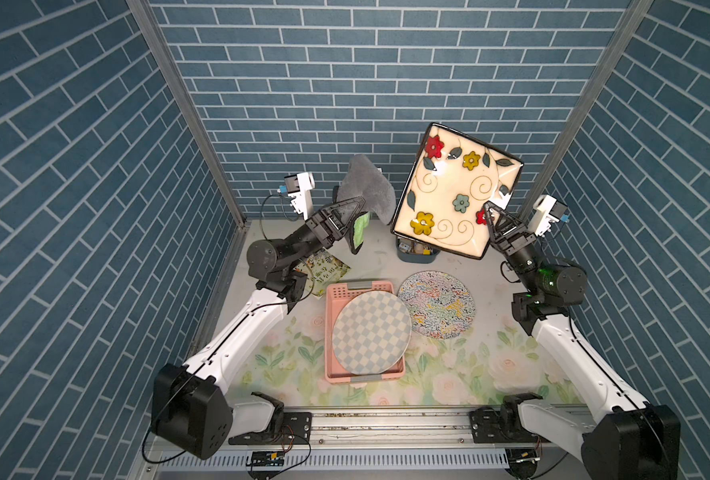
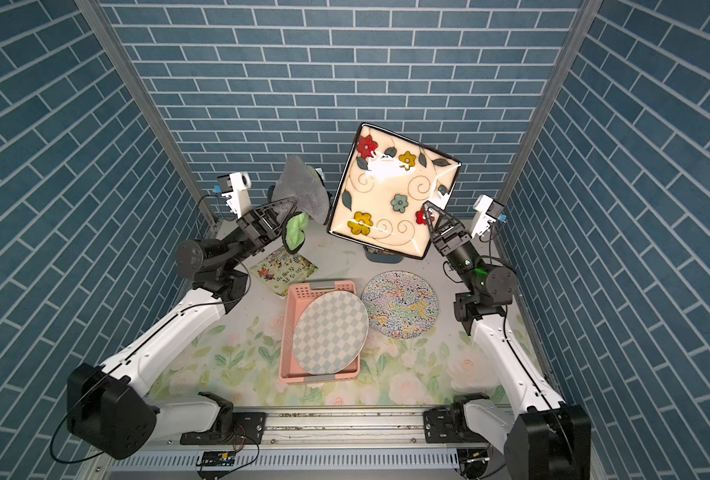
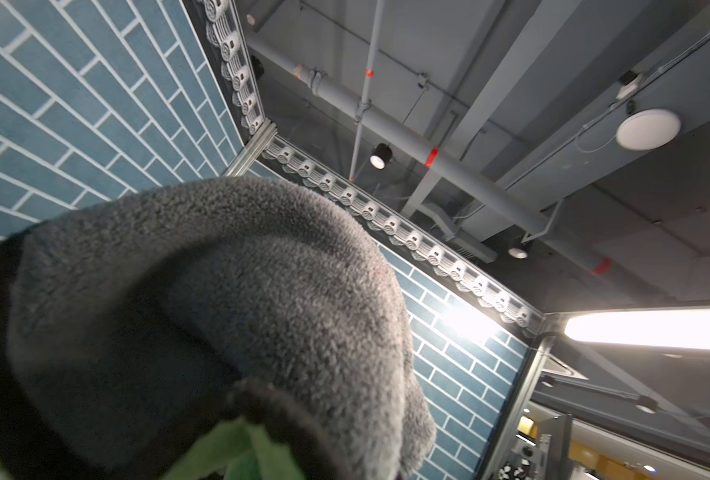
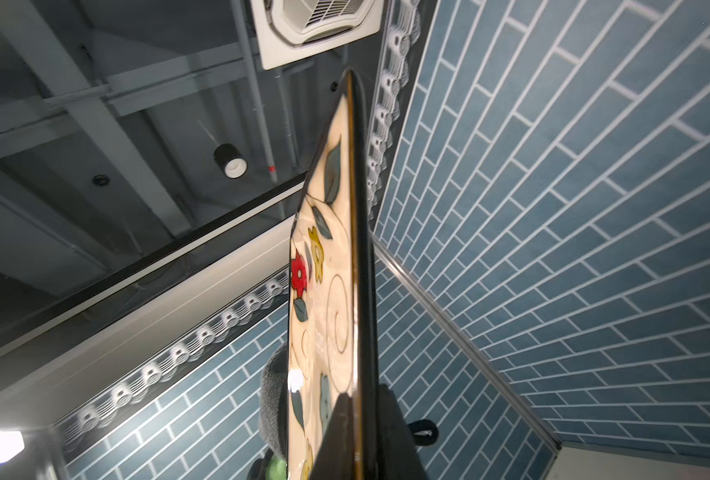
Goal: Wipe the wet plate dry
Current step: Wipe the plate with towel.
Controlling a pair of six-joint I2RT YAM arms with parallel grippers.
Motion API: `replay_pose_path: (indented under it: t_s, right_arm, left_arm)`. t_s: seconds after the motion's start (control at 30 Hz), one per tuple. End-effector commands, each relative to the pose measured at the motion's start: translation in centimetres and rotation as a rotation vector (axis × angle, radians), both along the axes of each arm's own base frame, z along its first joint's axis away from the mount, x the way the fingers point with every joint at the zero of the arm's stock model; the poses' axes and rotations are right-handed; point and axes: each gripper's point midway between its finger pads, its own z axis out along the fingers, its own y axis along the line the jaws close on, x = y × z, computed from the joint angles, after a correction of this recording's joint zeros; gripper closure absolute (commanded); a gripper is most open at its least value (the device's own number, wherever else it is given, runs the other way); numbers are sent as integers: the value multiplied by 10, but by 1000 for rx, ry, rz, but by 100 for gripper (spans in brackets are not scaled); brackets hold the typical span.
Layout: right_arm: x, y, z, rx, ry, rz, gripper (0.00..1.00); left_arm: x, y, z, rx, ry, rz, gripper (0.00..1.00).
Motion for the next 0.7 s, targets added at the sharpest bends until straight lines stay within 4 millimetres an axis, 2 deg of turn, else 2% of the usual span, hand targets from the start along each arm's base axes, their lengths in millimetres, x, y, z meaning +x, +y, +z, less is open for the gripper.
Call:
replay_pose_path:
  t_s: [0.0, 0.2, 0.3, 0.37, 0.47, 0.53, 0.6, 0.67]
  right_arm:
    - [-57, 5, 53, 95, -236, 126, 100]
    - [-53, 52, 43, 2, -209, 196, 100]
    - [-55, 74, 46, -7, -224, 256, 100]
    - [-51, 80, 55, 6, -245, 267, 100]
    - [-41, 73, 82, 41, -288, 220, 100]
    - [-31, 61, 95, 62, -303, 171, 100]
    - [-19, 42, 102, 82, -300, 98, 100]
    - [-12, 27, 100, 81, -282, 44, 100]
  left_arm:
    - [-32, 3, 29, -85, -96, -122, 100]
    - [-49, -12, 47, -171, -131, -262, 100]
    - [-63, -25, 52, -221, -138, -355, 100]
    - [-69, -40, 47, -222, -121, -404, 100]
    - [-69, -56, 29, -206, -65, -424, 100]
    - [-64, -56, 16, -210, -24, -420, 100]
    - [-67, -47, 20, -234, -34, -419, 100]
    - [-67, -34, 34, -255, -67, -396, 100]
